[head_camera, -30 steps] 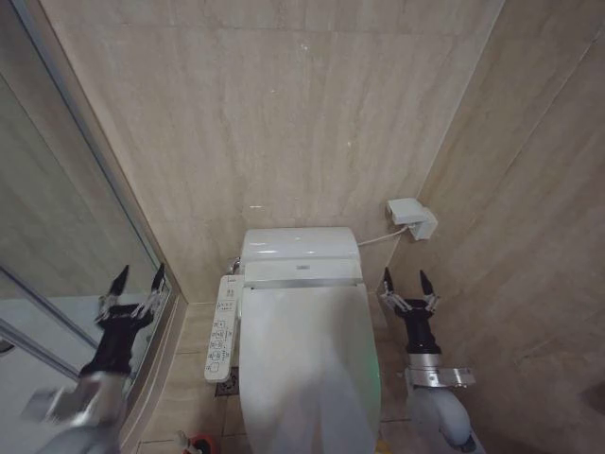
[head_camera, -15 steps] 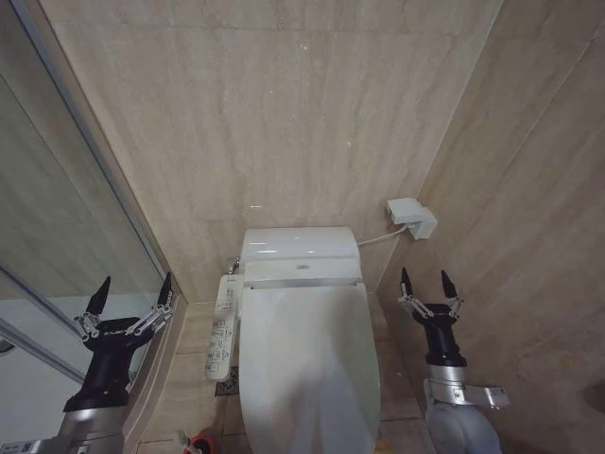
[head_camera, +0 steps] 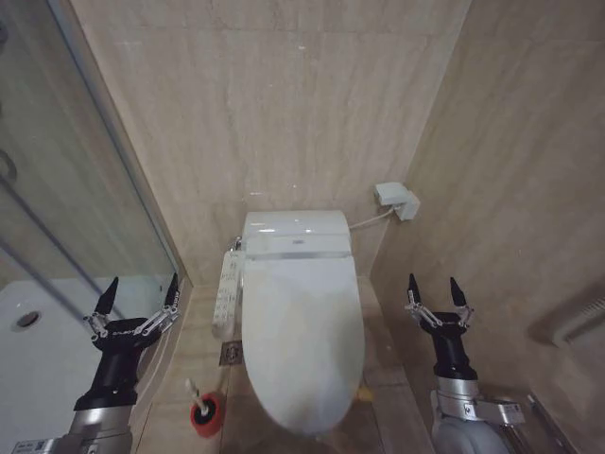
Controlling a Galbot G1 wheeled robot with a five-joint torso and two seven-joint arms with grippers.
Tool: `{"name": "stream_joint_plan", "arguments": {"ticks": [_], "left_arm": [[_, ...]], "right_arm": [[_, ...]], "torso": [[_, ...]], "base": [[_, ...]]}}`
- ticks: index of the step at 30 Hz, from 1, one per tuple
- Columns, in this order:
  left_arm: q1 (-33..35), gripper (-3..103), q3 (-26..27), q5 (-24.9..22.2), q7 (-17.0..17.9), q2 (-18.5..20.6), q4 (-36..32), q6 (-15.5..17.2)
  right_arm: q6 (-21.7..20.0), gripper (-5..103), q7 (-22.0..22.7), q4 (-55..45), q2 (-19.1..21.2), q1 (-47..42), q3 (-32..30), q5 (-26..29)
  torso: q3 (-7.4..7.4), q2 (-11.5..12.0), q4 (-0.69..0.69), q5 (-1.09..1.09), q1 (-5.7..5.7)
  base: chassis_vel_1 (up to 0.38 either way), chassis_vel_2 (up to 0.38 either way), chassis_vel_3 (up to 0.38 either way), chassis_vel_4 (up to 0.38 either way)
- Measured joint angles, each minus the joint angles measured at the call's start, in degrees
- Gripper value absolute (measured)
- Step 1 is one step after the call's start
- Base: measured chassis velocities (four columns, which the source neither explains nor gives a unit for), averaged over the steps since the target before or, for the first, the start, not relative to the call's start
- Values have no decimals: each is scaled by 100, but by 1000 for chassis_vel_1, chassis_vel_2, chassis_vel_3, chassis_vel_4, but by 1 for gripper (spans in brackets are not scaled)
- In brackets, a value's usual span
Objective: Open the toilet lid, clean the toilet bowl with a toilet brush, close the toilet lid, and flush.
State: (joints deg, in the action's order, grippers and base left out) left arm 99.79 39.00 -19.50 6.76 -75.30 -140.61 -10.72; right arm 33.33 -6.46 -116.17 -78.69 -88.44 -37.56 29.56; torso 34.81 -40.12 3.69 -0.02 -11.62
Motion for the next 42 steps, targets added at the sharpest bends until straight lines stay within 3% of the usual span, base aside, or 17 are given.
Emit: {"name": "stream_joint_plan", "arguments": {"ticks": [12,13,17,18,21,24,27,42], "left_arm": [[-83,100,-148,39,-13,45,122,-1],[-83,100,-148,39,-14,52,130,-1],[-93,100,-150,39,-21,70,151,-21],[-100,100,-153,39,-21,71,163,-25],[-119,100,-158,40,-17,80,200,-30],[-158,100,-162,38,15,103,283,-38],[-203,100,-166,-13,69,115,359,-45],[-182,100,-314,-53,162,-13,477,-144]], "right_arm": [[55,100,-21,-20,-68,-127,-52,-32],[69,100,-22,-21,-74,-132,-54,-35],[91,100,-18,-20,-98,-155,-41,-41],[93,100,-7,-21,-100,-158,-41,-40],[94,100,7,-12,-108,-158,-30,-40],[97,100,12,7,-127,-156,-23,-42],[102,100,16,32,-140,-150,-14,-56],[113,100,19,101,-79,-111,5,-65]], "torso": [[-1,-1,0,7,3],[0,0,0,0,2],[-2,-2,-2,9,5],[-3,-2,0,-2,5],[-1,-1,-1,7,5],[-1,-2,0,0,4],[1,0,-2,7,0],[0,1,0,4,1]], "base": [[330,-321,-320,320],[356,-373,-349,386],[372,-346,-347,348],[299,-319,-340,309],[283,-224,-259,264],[59,-86,-122,86],[-14,7,-11,16],[-33,25,36,-19]]}}
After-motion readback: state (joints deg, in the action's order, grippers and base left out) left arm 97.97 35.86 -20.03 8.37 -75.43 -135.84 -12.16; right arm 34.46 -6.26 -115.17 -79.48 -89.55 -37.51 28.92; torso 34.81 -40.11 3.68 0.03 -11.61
